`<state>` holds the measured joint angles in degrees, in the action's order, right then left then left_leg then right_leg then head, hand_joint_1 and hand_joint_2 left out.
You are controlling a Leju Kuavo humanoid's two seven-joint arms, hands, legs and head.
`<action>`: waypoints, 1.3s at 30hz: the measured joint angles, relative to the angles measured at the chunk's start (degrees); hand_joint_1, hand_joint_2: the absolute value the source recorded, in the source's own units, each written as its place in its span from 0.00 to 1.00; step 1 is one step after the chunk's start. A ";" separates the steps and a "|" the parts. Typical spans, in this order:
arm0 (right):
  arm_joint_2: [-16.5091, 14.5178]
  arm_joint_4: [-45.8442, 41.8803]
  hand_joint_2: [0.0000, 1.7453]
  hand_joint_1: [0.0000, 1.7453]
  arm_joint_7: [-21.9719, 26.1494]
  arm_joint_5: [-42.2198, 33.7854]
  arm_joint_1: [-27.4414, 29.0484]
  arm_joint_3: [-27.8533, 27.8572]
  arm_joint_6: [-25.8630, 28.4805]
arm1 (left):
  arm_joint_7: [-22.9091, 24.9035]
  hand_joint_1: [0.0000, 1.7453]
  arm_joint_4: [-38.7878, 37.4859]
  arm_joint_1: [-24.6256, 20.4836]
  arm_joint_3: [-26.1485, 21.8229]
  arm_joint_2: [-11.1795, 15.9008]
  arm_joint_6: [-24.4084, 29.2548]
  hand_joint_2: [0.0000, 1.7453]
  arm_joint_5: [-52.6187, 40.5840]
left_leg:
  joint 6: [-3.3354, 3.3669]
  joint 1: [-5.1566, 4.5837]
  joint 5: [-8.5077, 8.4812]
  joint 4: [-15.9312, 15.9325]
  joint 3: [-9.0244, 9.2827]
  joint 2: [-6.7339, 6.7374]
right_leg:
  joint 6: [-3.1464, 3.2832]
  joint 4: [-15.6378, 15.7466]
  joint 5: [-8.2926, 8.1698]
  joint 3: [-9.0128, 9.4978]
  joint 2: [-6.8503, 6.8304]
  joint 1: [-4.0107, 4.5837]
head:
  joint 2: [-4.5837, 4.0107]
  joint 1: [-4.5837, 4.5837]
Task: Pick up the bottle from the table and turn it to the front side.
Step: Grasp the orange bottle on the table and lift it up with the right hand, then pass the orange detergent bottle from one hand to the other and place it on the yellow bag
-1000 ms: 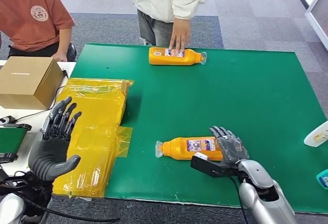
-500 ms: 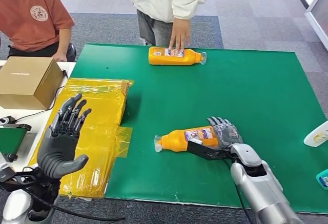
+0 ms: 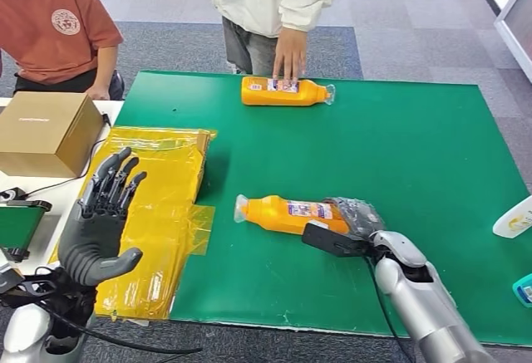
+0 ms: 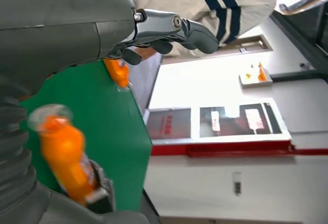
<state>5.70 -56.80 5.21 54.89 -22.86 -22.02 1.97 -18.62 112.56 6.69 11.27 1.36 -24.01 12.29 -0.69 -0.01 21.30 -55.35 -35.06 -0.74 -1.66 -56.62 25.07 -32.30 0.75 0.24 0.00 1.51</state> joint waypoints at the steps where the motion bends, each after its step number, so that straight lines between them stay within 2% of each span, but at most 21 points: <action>1: -0.49 -2.21 1.00 1.00 1.44 -4.34 1.28 0.69 -0.33 | -0.01 0.00 0.00 0.23 -0.05 0.00 0.81 1.00 -0.72 | 0.00 0.00 0.00 0.00 -0.04 0.00 | 0.00 0.00 0.00 -0.05 0.00 0.00 | 0.00 0.01; 8: -4.28 -20.50 1.00 1.00 8.80 -29.75 9.16 5.45 -2.45 | -0.59 0.00 -0.57 1.81 -0.60 -0.23 4.42 1.00 -3.30 | -0.04 0.01 0.04 0.01 -0.28 -0.03 | 0.04 -0.02 0.08 -0.30 -0.01 0.01 | -0.01 0.01; 13: -5.59 -29.32 1.00 1.00 12.11 -36.92 13.28 6.39 -2.56 | -1.82 0.00 -0.68 1.90 -0.06 -0.67 5.76 1.00 -4.90 | -0.02 -0.01 0.07 0.01 -0.31 -0.02 | 0.04 -0.01 0.10 -0.33 -0.02 -0.01 | -0.01 -0.01; 17: -6.64 -33.10 1.00 1.00 14.08 -36.38 15.31 5.43 -2.13 | -0.59 0.00 -1.28 0.52 1.72 -0.96 5.34 1.00 -2.47 | -0.02 -0.01 0.05 0.01 -0.31 -0.02 | 0.04 -0.01 0.09 -0.34 -0.01 -0.02 | -0.01 0.01; 22: -7.80 -33.51 1.00 1.00 14.88 -30.40 15.44 1.45 0.47 | 2.08 0.00 -3.94 -3.65 4.57 -0.70 2.03 1.00 2.03 | -0.06 0.01 -0.02 0.01 -0.30 -0.02 | 0.05 -0.02 0.07 -0.34 -0.02 0.00 | -0.02 0.01; 32: -10.06 -27.69 1.00 1.00 13.77 -23.30 10.73 -7.70 4.47 | 9.04 0.00 -13.24 -15.35 13.22 0.46 -2.91 1.00 10.15 | -0.06 0.00 -0.09 0.01 -0.31 -0.02 | 0.04 -0.04 -0.02 -0.34 -0.01 0.00 | -0.01 0.00; 39: -10.48 -23.69 1.00 1.00 12.56 -21.64 7.54 -10.27 4.72 | 11.20 0.00 -17.56 -19.51 18.31 1.13 -4.34 1.00 12.80 | -0.06 0.00 -0.09 0.01 -0.31 -0.02 | 0.06 -0.04 -0.04 -0.36 -0.01 -0.01 | -0.01 0.01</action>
<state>-4.79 -80.49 17.76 33.25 -15.32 -32.29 6.69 -7.41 95.00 -12.82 29.59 2.48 -28.36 25.08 -0.75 -0.01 21.21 -55.35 -35.37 -0.76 -1.60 -56.65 25.02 -32.67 0.74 0.23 -0.01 1.51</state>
